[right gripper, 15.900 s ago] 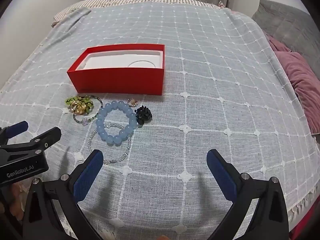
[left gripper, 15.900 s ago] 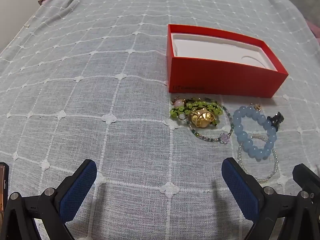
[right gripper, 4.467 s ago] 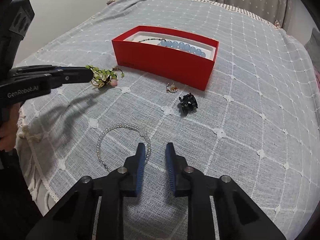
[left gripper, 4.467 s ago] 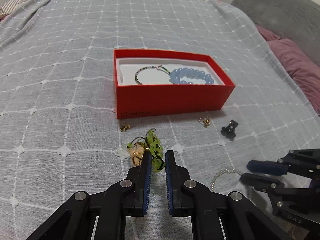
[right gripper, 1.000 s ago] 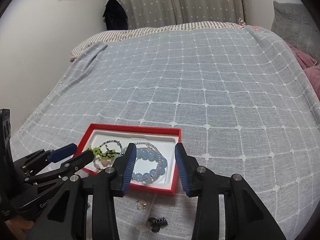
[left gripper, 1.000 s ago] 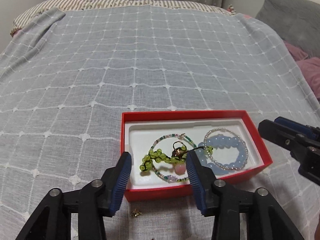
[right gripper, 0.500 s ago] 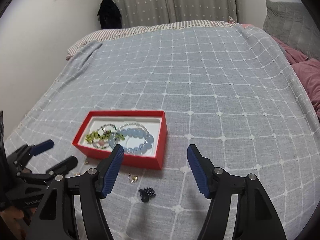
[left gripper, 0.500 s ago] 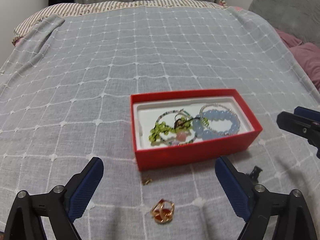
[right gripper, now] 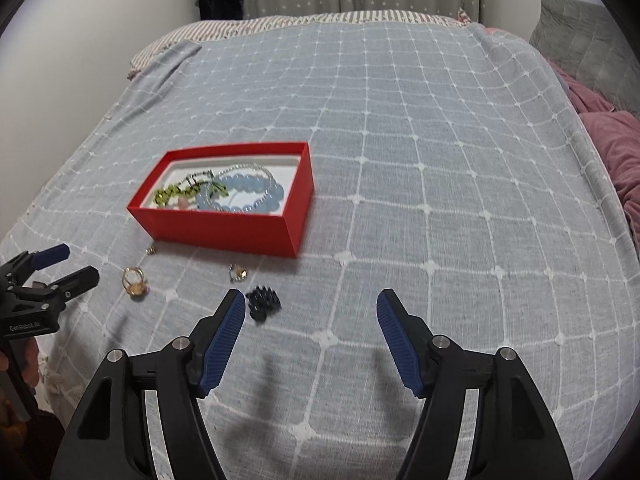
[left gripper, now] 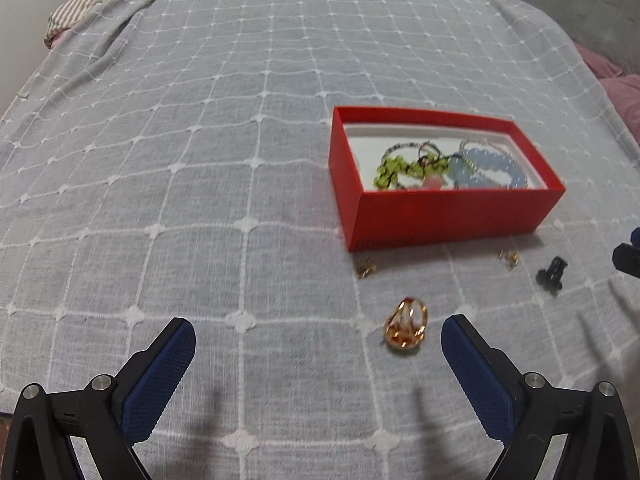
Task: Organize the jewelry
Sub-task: 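Move the left tool to the gold ring and close on it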
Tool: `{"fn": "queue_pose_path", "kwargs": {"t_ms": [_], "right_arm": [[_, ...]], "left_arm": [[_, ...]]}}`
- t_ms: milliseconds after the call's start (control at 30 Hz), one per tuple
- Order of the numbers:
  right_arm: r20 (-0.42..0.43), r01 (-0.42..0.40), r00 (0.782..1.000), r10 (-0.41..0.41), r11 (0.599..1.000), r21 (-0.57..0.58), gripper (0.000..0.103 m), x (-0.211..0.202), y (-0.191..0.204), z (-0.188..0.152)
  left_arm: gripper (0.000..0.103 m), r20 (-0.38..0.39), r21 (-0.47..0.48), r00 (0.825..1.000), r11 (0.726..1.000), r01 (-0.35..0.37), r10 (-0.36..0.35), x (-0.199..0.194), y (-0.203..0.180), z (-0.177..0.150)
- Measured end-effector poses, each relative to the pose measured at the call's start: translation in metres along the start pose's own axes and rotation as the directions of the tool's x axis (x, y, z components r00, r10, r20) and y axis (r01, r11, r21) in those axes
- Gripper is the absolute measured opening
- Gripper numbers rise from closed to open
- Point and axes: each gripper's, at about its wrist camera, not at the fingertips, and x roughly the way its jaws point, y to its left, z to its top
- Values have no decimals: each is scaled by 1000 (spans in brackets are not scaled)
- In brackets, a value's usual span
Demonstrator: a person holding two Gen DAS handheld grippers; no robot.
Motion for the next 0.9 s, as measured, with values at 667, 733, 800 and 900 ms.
{"fn": "queue_pose_path", "kwargs": {"t_ms": [667,733,800,900], "right_arm": [[-154,46,986,-58,996,-80,71,33,9,-37],[-159,47,986,-60,996,-79,71,34,9,-37],[-159,47,985,-59,996,-78,71,35,8,-37],[-159,46,986,-58,996,-77,71,35,8,-36]], "left_arm": [[100,-68,137,994,985,100,-91,17,-21,-25],[94,-44,141,992,982,127,-122,14,-24,-24],[87,-25,142,988,977,157,-155,13,-26,-22],[77,-26,127,981,973,194,-193,16,-28,-19]]}}
